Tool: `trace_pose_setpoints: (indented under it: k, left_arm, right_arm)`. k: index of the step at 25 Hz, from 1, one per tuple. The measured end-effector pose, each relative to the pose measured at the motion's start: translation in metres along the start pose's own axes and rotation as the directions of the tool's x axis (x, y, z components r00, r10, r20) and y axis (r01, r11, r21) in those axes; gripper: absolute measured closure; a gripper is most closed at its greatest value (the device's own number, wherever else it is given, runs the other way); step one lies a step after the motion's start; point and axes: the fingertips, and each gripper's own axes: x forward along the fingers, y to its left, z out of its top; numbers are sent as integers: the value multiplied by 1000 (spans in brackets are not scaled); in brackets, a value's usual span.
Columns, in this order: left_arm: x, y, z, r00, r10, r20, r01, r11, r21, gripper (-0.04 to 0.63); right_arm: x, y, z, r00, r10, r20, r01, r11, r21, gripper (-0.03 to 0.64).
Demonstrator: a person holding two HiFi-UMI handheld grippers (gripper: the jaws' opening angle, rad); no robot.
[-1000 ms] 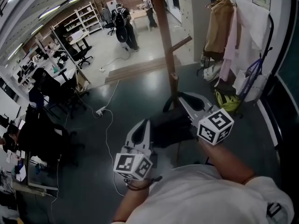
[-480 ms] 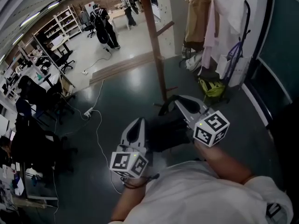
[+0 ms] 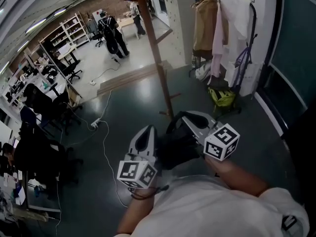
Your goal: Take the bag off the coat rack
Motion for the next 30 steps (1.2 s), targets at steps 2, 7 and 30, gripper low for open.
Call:
trace_pose_setpoints:
  k: [2,7,30]
  left_arm:
    - [-4,-18,-4,1000,6,0,-6,1000,-7,589]
    - [-20,-78,-20,1000,28,-1,-28,1000,-11,589]
    - [-120,-169,-79,980,177,-93,-183,981,-61,589]
  right_arm:
    - [-17,3,1,1000,19,-1,-19,1000,12,591]
    - [-74,10,4,999,52,-8,-52,999,-1,591]
    - [-198,58,-34,989,127,-70,-121,989,85,591]
